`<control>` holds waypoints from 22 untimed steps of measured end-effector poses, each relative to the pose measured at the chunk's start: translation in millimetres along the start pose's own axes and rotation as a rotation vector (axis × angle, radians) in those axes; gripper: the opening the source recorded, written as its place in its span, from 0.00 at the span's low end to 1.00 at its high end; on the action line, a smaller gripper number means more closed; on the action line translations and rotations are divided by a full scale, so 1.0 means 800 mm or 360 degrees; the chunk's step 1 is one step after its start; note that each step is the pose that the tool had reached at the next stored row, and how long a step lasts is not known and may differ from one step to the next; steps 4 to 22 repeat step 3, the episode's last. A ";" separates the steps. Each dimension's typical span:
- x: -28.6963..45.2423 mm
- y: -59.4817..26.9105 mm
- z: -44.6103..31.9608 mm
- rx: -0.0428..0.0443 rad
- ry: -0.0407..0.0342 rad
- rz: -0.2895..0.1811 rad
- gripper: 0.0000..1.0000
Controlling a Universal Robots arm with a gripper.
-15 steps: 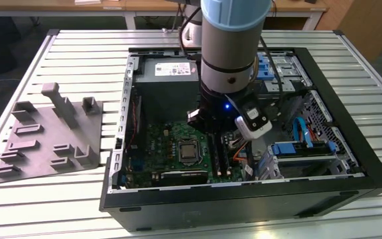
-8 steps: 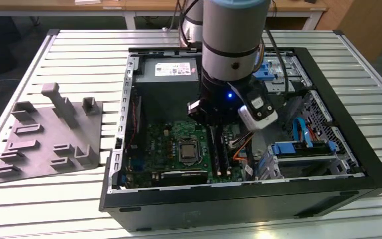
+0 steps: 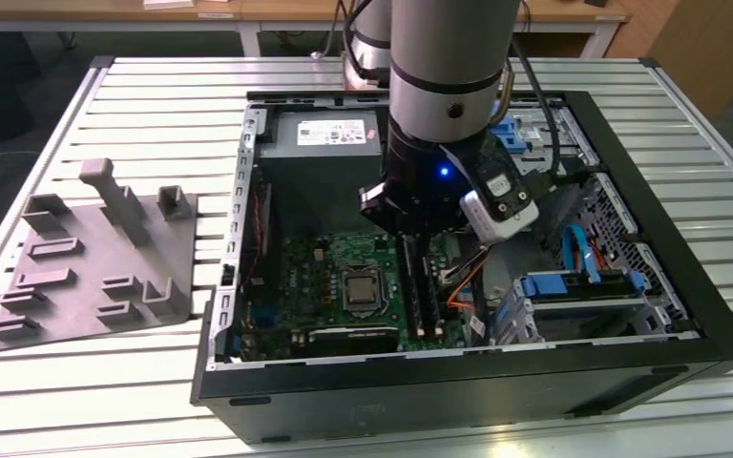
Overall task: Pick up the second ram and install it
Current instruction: 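Press down the second ram until it locks into place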
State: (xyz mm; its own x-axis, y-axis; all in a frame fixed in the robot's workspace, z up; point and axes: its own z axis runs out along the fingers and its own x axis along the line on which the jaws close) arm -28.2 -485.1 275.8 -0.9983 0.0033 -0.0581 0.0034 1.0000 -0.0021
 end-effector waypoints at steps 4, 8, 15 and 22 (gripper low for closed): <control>0.0000 0.000 -0.0002 0.0000 0.0000 0.0000 0.10; 0.0000 0.000 -0.0002 0.0000 0.0000 0.0000 0.10; 0.0000 0.000 -0.0002 0.0000 0.0000 0.0000 0.10; 0.0000 0.000 -0.0002 0.0000 0.0000 0.0000 0.10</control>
